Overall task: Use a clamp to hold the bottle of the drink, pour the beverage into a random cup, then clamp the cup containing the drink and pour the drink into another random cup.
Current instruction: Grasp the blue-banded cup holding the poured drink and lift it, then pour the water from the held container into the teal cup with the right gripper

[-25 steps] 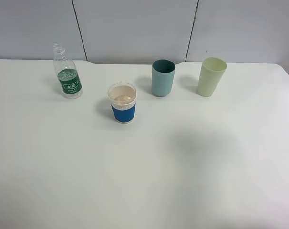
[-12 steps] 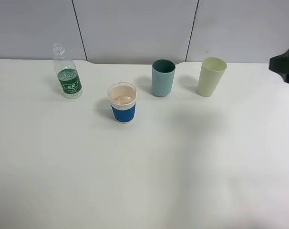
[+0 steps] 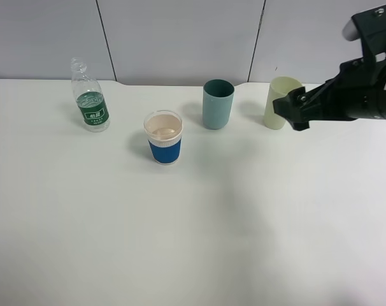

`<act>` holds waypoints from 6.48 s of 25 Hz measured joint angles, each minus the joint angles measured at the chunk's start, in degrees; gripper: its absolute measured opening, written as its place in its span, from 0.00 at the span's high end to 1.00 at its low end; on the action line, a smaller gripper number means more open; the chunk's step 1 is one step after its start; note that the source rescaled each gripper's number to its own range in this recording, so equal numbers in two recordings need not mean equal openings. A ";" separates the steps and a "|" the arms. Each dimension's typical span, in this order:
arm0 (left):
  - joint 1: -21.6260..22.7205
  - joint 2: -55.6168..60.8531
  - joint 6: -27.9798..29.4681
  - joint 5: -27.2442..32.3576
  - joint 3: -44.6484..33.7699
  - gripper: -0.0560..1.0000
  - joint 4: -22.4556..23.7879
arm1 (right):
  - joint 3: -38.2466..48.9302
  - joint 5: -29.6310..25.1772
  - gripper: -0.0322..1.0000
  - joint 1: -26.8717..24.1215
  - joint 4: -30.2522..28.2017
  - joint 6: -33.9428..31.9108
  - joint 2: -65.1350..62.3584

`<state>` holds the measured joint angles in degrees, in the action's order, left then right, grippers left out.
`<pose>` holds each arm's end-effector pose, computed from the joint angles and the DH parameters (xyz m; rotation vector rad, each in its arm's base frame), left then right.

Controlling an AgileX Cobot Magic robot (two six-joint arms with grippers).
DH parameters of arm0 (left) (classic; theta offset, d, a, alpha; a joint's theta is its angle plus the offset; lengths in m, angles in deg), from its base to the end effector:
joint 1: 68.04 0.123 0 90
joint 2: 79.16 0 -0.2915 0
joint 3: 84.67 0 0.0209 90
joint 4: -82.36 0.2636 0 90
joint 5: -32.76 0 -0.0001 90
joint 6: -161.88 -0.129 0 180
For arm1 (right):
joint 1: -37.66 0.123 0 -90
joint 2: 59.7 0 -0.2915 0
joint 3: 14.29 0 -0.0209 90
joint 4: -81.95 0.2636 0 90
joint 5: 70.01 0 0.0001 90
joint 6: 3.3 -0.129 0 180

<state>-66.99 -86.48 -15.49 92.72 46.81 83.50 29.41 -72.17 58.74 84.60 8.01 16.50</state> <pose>0.0333 0.0028 0.2692 -0.0657 2.0199 0.0062 0.2599 0.1004 0.2242 -0.5484 2.0613 0.1296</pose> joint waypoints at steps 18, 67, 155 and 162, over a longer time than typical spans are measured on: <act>0.00 0.00 0.00 0.00 0.00 0.00 0.00 | -0.05 9.29 0.07 15.20 -4.26 0.00 14.28; 0.00 0.00 -0.18 0.06 0.00 0.00 0.00 | -6.61 61.89 0.07 14.97 -12.08 -1.70 54.99; 0.00 0.00 -0.18 0.06 0.00 0.00 0.00 | -19.98 31.37 0.96 11.65 -23.08 -15.48 31.99; 0.00 0.00 -0.18 0.06 0.00 0.00 0.00 | -19.98 25.61 0.96 5.40 -28.61 -20.00 27.23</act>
<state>-66.99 -86.48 -15.68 92.77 46.81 83.50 9.44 -46.56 64.14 55.99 -11.99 43.73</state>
